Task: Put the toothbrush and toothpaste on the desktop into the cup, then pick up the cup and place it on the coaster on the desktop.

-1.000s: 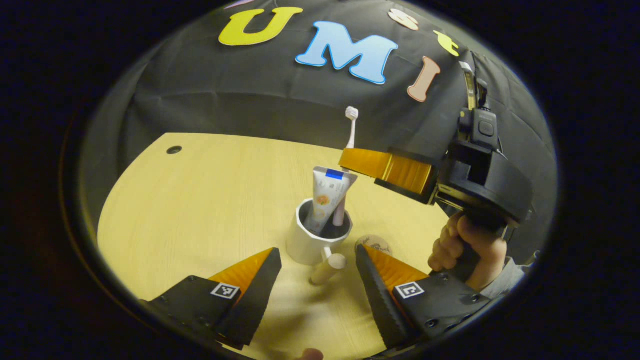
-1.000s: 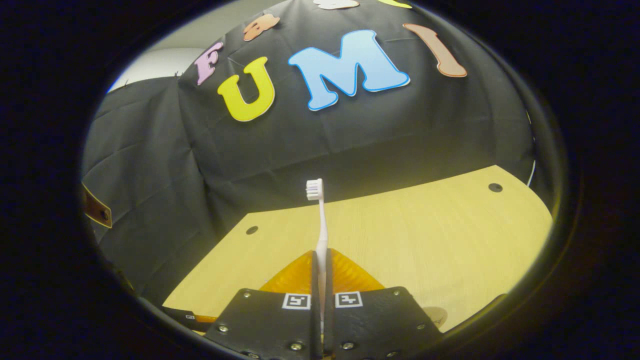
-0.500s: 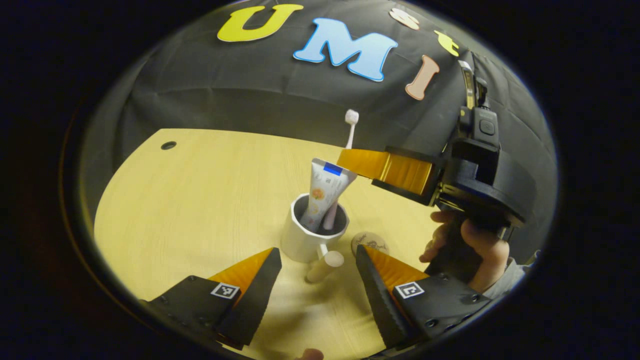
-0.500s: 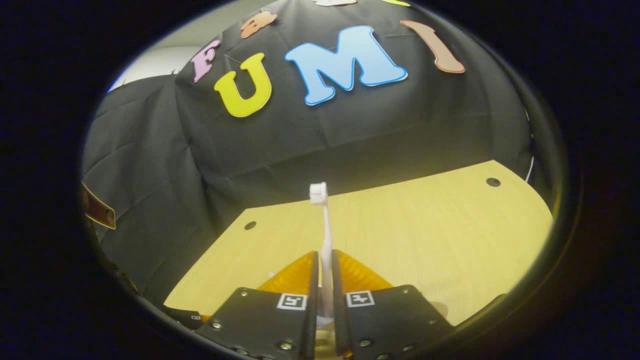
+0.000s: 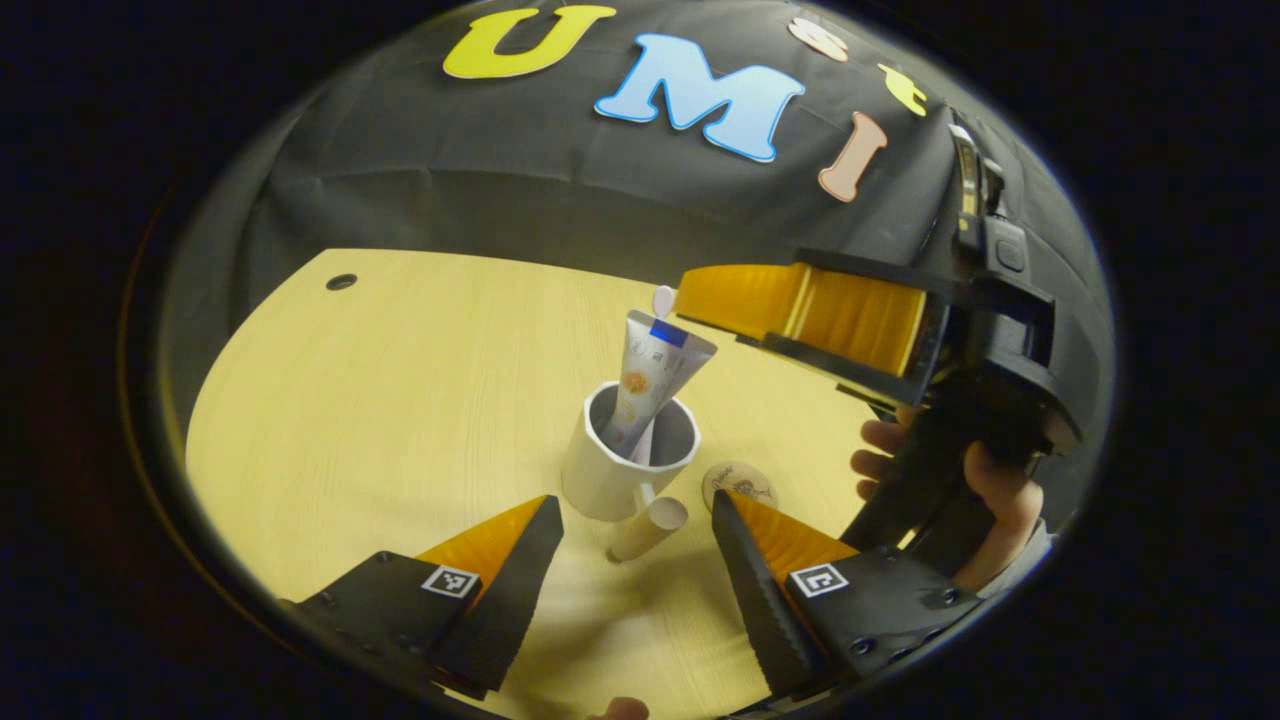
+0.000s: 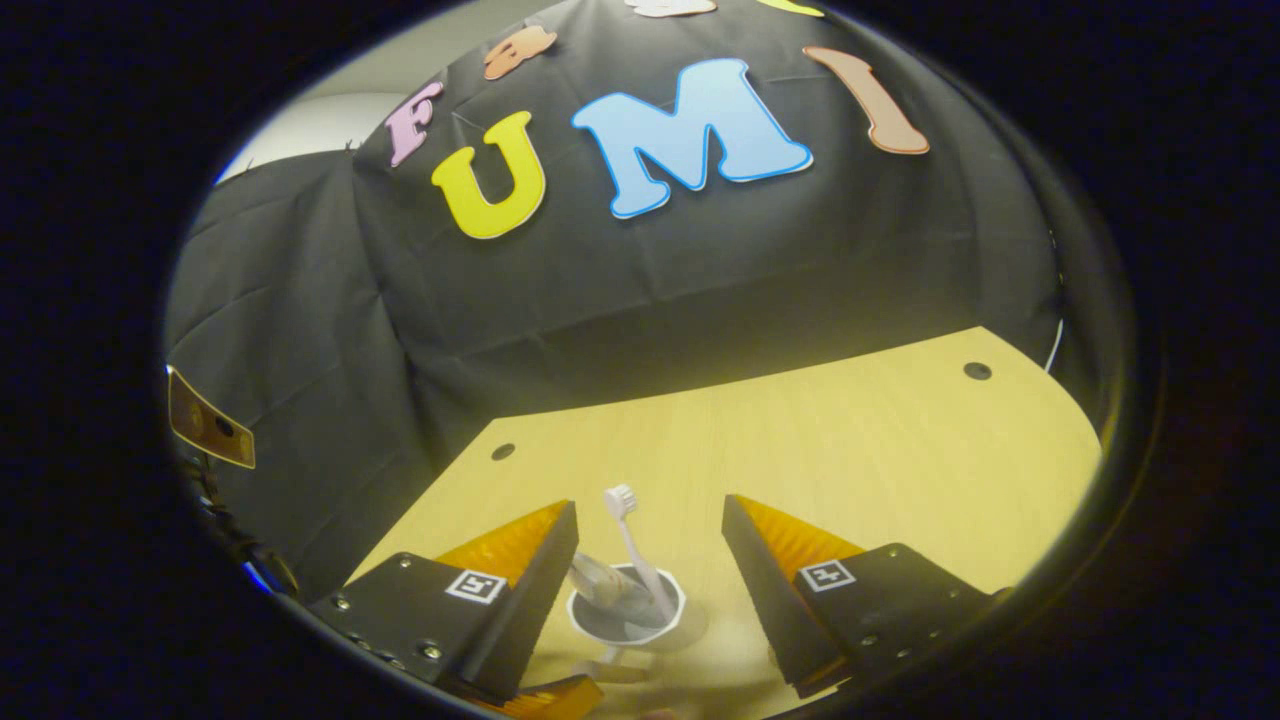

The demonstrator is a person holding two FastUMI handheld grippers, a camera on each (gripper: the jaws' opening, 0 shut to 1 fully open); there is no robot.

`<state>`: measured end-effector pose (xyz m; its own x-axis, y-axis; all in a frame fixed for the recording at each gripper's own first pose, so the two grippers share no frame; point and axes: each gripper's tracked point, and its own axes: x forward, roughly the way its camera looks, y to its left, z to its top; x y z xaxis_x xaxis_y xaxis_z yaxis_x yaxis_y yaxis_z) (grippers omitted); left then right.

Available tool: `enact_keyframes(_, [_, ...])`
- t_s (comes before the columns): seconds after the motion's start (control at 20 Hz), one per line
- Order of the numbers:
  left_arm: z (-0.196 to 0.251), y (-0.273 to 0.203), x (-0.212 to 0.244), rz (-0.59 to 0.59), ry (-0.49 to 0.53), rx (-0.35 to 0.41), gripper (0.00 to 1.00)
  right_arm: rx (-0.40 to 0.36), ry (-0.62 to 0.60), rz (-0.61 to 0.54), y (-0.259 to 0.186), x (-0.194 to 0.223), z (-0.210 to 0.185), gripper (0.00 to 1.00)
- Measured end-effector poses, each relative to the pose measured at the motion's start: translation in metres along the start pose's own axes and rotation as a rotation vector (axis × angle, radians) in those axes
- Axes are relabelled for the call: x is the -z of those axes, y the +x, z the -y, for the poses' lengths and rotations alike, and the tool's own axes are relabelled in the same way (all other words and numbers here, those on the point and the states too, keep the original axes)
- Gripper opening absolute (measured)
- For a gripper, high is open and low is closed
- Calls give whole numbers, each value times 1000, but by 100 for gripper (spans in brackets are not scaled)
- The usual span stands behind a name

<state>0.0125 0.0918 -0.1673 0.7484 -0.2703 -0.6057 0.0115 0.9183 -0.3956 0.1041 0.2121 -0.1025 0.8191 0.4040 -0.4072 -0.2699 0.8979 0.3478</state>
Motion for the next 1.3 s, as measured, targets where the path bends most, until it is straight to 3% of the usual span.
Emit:
enact_keyframes(0.2, [4, 9, 0, -24, -19, -12, 100, 40, -16, 19, -19, -14, 16, 91])
enact_keyframes(0.25, [4, 13, 1, -42, -26, -13, 94, 59, -24, 19, -25, -17, 22, 91])
enact_keyframes(0.3, [6, 15, 3, -57, -36, -11, 98, 68, -35, 22, -33, -20, 26, 91])
enact_keyframes(0.4, [7, 18, 4, -91, -49, -10, 94, 86, -68, 26, -47, -24, 33, 91])
enact_keyframes(0.45, [7, 23, 6, -108, -51, -17, 98, 100, -88, 27, -54, -27, 39, 91])
enact_keyframes(0.8, [1, 48, 11, -216, -35, -96, 100, 148, -179, 39, -94, -40, 69, 91])
enact_keyframes(0.85, [1, 52, 13, -237, -38, -99, 94, 150, -181, 35, -98, -40, 73, 91])
enact_keyframes(0.95, [-5, 57, 16, -274, -33, -131, 94, 166, -198, 23, -105, -38, 83, 91])
enact_keyframes(1.0, [-7, 59, 16, -288, -25, -143, 100, 176, -217, 15, -107, -36, 88, 91])
enact_keyframes(1.15, [-10, 66, 21, -332, -15, -170, 93, 202, -268, -18, -116, -28, 103, 91])
enact_keyframes(1.3, [-8, 72, 23, -364, -10, -181, 75, 203, -272, -43, -122, -18, 111, 91])
